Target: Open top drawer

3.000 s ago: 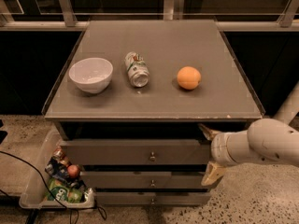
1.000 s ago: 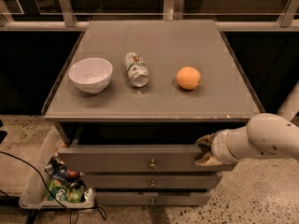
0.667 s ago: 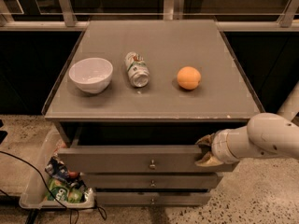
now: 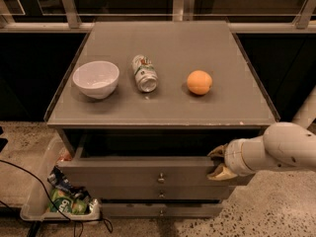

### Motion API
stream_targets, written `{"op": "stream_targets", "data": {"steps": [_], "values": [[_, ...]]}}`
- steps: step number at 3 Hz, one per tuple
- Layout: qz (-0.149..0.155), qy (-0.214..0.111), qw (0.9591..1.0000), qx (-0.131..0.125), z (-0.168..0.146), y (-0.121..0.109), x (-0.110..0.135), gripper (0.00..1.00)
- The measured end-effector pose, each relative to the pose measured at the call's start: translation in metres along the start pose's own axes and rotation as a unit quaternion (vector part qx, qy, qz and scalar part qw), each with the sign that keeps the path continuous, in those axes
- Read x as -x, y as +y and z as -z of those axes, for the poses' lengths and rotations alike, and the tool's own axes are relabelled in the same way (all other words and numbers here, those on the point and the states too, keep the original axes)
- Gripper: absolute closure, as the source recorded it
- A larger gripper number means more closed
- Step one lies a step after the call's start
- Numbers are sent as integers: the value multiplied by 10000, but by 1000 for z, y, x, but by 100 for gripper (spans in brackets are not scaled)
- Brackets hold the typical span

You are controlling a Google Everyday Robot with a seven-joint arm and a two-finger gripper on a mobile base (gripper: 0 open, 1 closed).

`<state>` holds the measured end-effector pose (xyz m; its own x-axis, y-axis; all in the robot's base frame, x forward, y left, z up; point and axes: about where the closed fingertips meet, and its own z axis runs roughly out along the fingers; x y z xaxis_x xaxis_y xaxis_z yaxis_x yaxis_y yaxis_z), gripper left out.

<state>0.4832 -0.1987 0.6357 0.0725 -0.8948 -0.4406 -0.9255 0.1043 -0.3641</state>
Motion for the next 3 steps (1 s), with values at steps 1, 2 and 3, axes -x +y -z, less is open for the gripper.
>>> {"op": "stream_targets", "data": {"steps": [1,2,3], "values": [[0,0,10000,0,0,0,0,70],[0,0,10000,0,0,0,0,47],[36,-104,9999,57,1,-1,3,24]]}}
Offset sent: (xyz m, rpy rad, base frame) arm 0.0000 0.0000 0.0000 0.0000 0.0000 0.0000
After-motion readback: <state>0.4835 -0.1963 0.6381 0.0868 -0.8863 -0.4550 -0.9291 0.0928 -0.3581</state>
